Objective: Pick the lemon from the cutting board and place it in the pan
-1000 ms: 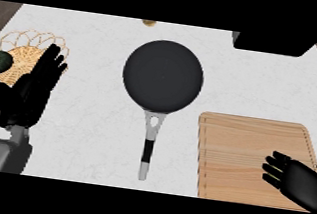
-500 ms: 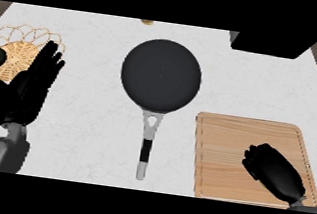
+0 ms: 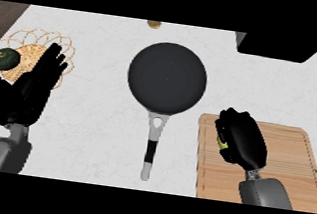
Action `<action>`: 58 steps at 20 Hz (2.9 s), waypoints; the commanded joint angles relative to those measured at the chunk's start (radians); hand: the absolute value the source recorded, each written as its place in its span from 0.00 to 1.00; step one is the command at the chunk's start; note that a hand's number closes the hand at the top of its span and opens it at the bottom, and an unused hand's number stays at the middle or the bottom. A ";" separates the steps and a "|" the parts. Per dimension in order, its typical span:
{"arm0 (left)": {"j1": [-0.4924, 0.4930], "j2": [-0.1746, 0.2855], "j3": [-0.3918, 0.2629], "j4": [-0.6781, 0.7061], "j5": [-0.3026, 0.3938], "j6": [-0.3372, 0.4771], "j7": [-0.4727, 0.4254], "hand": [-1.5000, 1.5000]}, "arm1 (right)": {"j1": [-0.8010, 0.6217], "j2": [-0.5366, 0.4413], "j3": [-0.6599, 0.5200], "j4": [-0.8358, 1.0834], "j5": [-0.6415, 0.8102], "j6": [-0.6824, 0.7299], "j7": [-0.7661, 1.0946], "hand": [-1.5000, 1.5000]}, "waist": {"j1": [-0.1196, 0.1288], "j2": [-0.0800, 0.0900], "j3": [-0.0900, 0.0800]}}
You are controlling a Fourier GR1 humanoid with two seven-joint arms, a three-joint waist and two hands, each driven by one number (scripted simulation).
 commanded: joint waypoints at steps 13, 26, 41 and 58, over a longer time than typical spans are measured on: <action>-0.059 -0.027 -0.055 0.018 -0.003 -0.035 0.002 0.50 | -0.519 0.066 0.215 -0.043 0.027 0.205 1.051 1.00 | 0.104 0.024 0.021; -0.035 -0.010 0.001 0.040 0.003 -0.036 -0.017 0.50 | -0.832 0.066 0.305 0.369 -0.196 -0.056 1.364 1.00 | 0.029 0.032 0.026; -0.040 -0.009 0.025 -0.002 -0.003 -0.038 0.004 0.50 | -0.931 0.066 0.276 0.933 -0.435 -0.361 1.055 1.00 | 0.038 0.039 0.027; -0.062 -0.044 0.022 0.011 -0.025 -0.004 0.026 0.50 | -0.764 0.066 0.019 0.866 -0.834 -0.714 0.599 0.00 | 0.001 0.033 0.029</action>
